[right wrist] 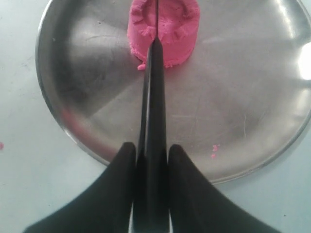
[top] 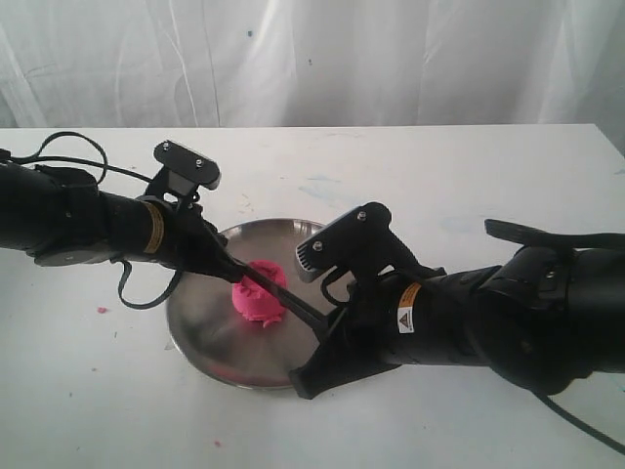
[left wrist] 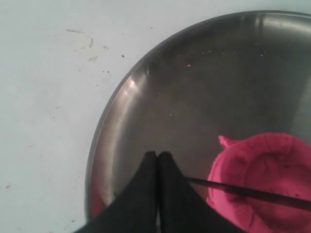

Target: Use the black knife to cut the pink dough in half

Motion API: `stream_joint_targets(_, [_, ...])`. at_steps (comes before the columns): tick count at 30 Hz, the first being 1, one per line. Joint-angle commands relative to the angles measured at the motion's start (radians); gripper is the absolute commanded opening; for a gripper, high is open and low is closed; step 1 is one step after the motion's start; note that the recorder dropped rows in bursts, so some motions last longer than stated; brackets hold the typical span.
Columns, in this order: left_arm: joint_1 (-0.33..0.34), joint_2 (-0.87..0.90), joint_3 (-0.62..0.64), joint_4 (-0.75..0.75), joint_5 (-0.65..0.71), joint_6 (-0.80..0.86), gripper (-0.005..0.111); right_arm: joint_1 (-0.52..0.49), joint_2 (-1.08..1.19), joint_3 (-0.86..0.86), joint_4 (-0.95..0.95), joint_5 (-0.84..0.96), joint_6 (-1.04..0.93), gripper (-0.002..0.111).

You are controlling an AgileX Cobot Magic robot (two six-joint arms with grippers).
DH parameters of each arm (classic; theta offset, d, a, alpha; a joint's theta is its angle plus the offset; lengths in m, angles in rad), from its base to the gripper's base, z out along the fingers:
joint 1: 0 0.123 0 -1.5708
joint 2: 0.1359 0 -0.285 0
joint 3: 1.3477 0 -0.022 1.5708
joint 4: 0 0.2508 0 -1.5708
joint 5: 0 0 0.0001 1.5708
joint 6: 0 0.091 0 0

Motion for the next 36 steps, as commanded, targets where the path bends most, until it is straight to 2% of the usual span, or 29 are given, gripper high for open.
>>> stream_joint_targets(1, [-0.004, 0.006, -0.019, 0.001, -0.004, 0.018, 0.0, 0.002, 0.0, -0.004, 0.001, 0.009, -0.011, 0.0])
stream_joint_targets(6, [-0.004, 0.024, -0.031, 0.001, 0.0, -0.002, 0.0, 0.002, 0.0, -0.004, 0.001, 0.009, -0.011, 0.0])
stream_joint_targets(10, [0.002, 0.029, -0.031, 0.001, -0.008, -0.143, 0.0, 0.002, 0.0, -0.004, 0.001, 0.009, -0.011, 0.0])
stream_joint_targets(16, [0.107, 0.029, -0.031, 0.049, -0.313, -0.305, 0.0, 0.002, 0.0, -0.004, 0.001, 0.009, -0.011, 0.0])
stream_joint_targets(21, [0.21, 0.029, -0.042, 0.264, -0.386, -0.594, 0.0, 0.002, 0.0, -0.004, 0.001, 0.013, -0.011, 0.0])
stream_joint_targets(23, [0.231, 0.031, -0.042, 0.31, -0.44, -0.638, 0.0, 0.002, 0.0, -0.004, 0.001, 0.011, -0.011, 0.0])
stream_joint_targets(28, [0.22, 0.068, -0.053, 0.36, -0.485, -0.678, 0.0, 0.002, 0.0, -0.004, 0.001, 0.011, -0.011, 0.0])
stream_joint_targets(36, [0.204, 0.121, -0.053, 0.362, -0.536, -0.676, 0.0, 0.002, 0.0, -0.004, 0.001, 0.011, -0.011, 0.0])
